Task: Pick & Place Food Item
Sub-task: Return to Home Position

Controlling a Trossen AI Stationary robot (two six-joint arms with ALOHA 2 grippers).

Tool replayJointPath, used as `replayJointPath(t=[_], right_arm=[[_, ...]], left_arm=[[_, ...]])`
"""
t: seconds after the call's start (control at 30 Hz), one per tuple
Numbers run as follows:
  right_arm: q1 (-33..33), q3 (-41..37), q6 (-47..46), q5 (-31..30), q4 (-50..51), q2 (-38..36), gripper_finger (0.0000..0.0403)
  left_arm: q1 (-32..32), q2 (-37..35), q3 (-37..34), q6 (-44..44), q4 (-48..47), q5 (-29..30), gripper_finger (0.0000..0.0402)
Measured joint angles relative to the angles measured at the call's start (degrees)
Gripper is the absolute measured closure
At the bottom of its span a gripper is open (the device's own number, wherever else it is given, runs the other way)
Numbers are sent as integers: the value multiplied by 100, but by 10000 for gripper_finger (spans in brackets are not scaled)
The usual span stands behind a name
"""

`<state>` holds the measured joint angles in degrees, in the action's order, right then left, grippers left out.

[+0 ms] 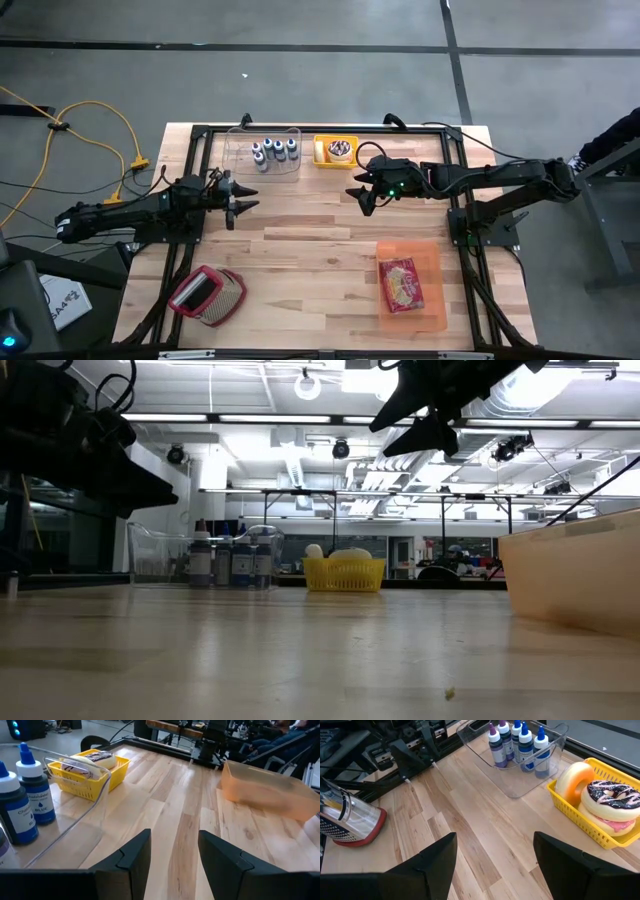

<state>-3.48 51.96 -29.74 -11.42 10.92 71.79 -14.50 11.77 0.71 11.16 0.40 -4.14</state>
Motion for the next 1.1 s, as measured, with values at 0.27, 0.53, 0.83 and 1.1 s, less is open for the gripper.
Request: replayJointPath(t=[0.27,0.53,0.83,1.1], right_arm=[[1,0,0,-1,-1,0,152],[2,0,0,0,-1,0,152],[0,0,0,0,0,0,152],[0,0,146,-26,-35,0,152]], left_arm=[[2,2,0,82,2,-2,243],[0,2,0,89,2,-4,243],[0,0,0,89,2,-7,243],[0,2,0,86,4,-7,243]])
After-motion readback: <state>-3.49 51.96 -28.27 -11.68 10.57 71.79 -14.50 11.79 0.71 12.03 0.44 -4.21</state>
